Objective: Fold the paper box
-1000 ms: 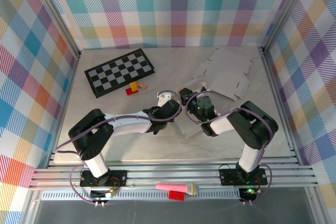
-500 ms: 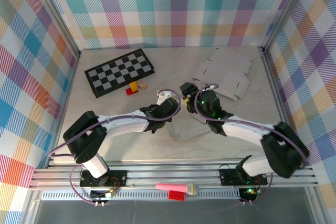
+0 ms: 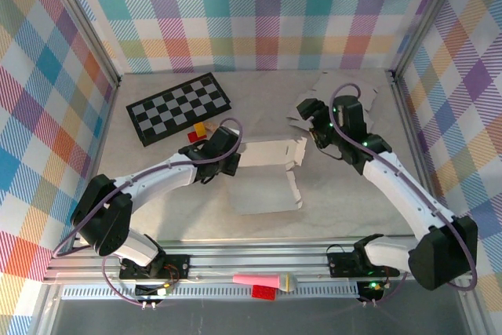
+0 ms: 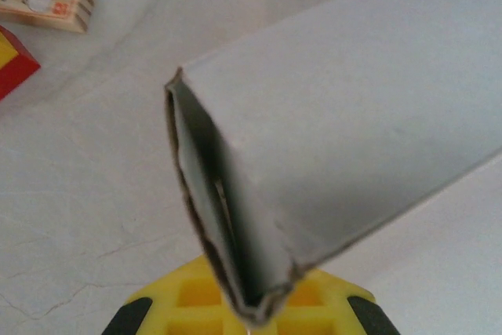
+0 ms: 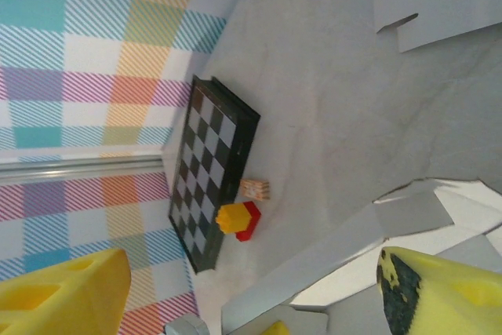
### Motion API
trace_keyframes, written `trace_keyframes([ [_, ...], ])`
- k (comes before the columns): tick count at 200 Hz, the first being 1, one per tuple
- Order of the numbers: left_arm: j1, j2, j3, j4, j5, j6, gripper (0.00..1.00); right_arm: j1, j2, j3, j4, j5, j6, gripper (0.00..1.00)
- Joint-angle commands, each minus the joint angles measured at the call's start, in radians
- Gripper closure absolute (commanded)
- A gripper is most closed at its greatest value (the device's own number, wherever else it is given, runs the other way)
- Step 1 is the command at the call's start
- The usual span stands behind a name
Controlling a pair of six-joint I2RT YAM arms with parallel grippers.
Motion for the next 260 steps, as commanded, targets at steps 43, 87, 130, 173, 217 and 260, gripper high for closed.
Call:
trace_keyframes([
  [43,0.012,0.007,0.056,-0.066,0.083,0.028,1.00,-0.004,0.128,0.063,-0.134,-0.099,-0.134,0.21],
  [87,0.012,0.019,0.059,-0.066,0.095,0.018,1.00,-0.017,0.180,0.034,-0.099,-0.135,-0.190,0.22],
  [130,0.012,0.031,0.067,-0.068,0.096,0.009,1.00,-0.017,0.208,0.011,-0.112,-0.167,-0.189,0.24],
  [173,0.012,0.045,0.077,-0.068,0.104,0.010,1.00,-0.017,0.245,0.009,-0.074,-0.223,-0.198,0.25],
  [217,0.012,0.058,0.084,-0.066,0.109,0.010,1.00,-0.016,0.258,0.004,-0.019,-0.292,-0.150,0.27],
  [260,0.038,0.062,0.086,-0.062,0.129,-0.023,1.00,-0.016,0.203,0.010,-0.115,-0.204,-0.174,0.28],
])
